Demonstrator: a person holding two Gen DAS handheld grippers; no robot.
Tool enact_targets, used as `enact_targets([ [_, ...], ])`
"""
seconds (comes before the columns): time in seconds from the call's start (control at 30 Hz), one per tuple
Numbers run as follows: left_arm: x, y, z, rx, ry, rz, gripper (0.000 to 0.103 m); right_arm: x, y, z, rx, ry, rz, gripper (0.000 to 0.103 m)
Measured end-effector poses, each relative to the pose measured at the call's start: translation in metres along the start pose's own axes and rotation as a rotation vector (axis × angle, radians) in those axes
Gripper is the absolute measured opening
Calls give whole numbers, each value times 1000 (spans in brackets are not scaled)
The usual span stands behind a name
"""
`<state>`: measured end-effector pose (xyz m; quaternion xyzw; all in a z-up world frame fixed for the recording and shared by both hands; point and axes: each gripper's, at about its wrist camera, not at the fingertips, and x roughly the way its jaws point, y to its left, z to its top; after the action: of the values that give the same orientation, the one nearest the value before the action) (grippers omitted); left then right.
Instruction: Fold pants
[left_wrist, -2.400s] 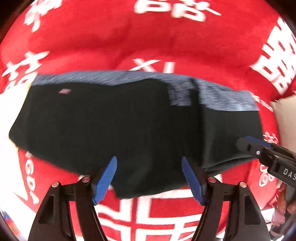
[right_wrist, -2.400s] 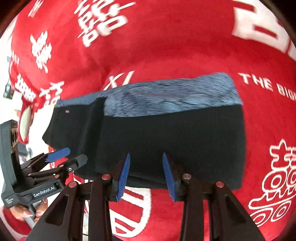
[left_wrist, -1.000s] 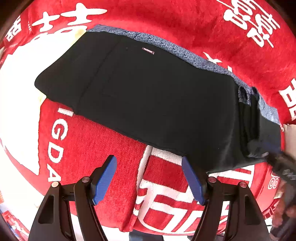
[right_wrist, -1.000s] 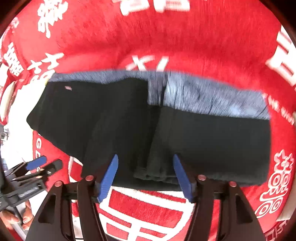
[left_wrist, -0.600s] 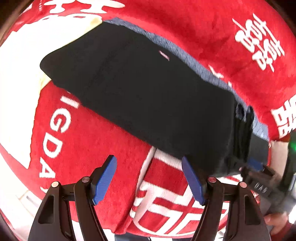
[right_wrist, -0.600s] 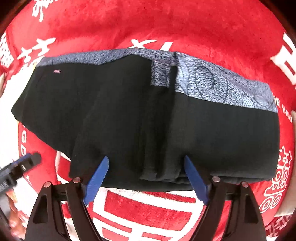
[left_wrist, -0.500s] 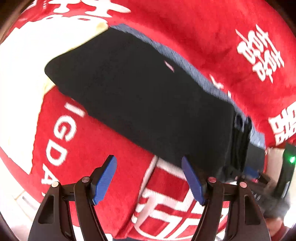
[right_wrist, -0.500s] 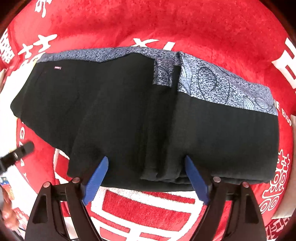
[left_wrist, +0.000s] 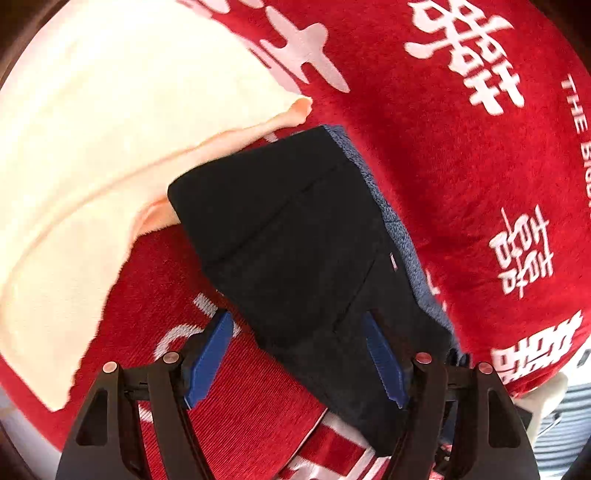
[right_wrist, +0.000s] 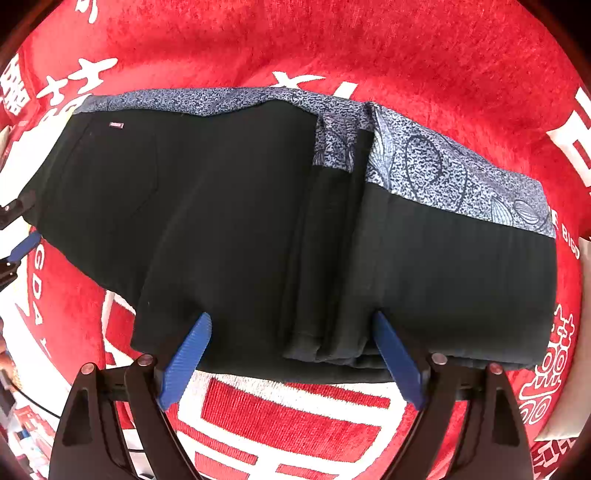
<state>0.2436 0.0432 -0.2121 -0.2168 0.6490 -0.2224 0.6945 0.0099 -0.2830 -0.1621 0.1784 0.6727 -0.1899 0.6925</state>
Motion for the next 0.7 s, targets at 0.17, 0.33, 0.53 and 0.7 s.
enact_targets([
  [0.17, 6, 3, 2, -31, -28, -83, 74, 1, 3, -1, -8, 2, -6, 91],
  [0.33, 9, 8, 12, -77, -55, -154, 75, 0, 6, 0, -8, 5, -12, 91],
  [0.53, 20, -2, 22, -70, -66, -169, 75, 1, 6, -1, -13, 2, -7, 91],
  [0.7, 23, -11, 23, -74, -75, -71, 69, 1, 7, -2, -11, 1, -9, 91],
])
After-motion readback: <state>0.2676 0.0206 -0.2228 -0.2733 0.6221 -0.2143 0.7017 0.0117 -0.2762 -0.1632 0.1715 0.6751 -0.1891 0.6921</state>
